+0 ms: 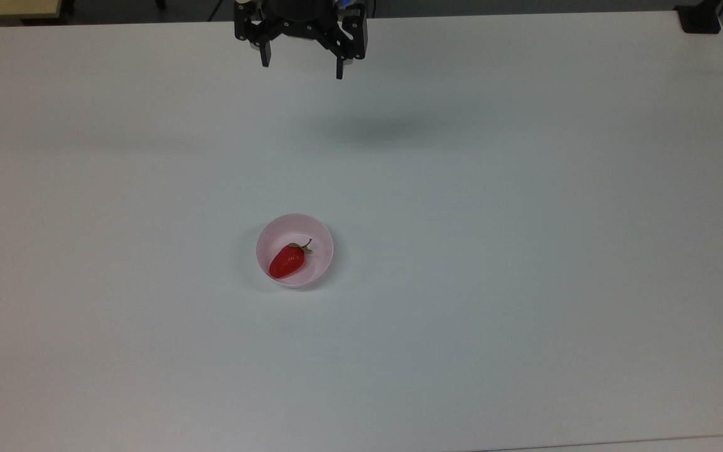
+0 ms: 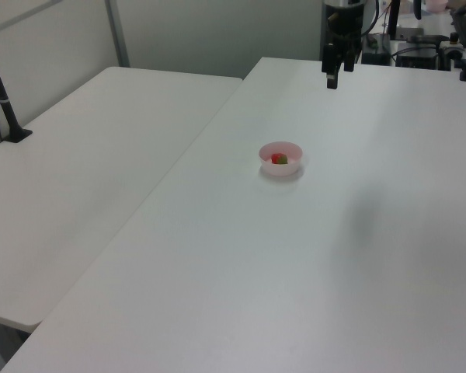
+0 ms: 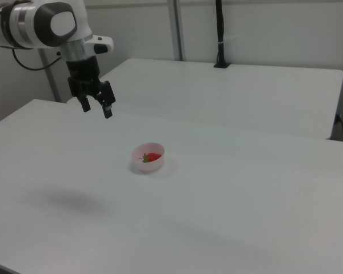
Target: Pick up strawberry from bowl
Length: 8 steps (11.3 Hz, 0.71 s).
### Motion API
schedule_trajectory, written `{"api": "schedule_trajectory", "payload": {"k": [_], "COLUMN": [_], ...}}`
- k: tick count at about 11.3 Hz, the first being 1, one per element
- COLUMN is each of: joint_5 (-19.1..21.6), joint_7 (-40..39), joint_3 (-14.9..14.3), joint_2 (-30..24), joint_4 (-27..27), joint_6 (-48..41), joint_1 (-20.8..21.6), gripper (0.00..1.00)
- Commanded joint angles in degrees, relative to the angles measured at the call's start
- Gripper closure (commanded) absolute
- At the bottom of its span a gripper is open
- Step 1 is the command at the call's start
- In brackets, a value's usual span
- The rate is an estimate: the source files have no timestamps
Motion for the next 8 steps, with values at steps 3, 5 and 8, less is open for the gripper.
{"api": "schedule_trajectory", "payload": {"k": [3,5,8], "joint_5": [0.55,0.46,0.55], "joint_7": [-0.53,-0.53,-0.45], "joint_3": [-0.51,-0.52,-0.43], "joint_2": [-1.40,-1.31,-0.52], "joint_4": [-0.96,-0.79,-0.61], "joint_6": [-0.89,-0.80,-0.19], "joint_1": [0.17,-0.10,-0.98], "gripper": [0.00,0.00,0.00]}}
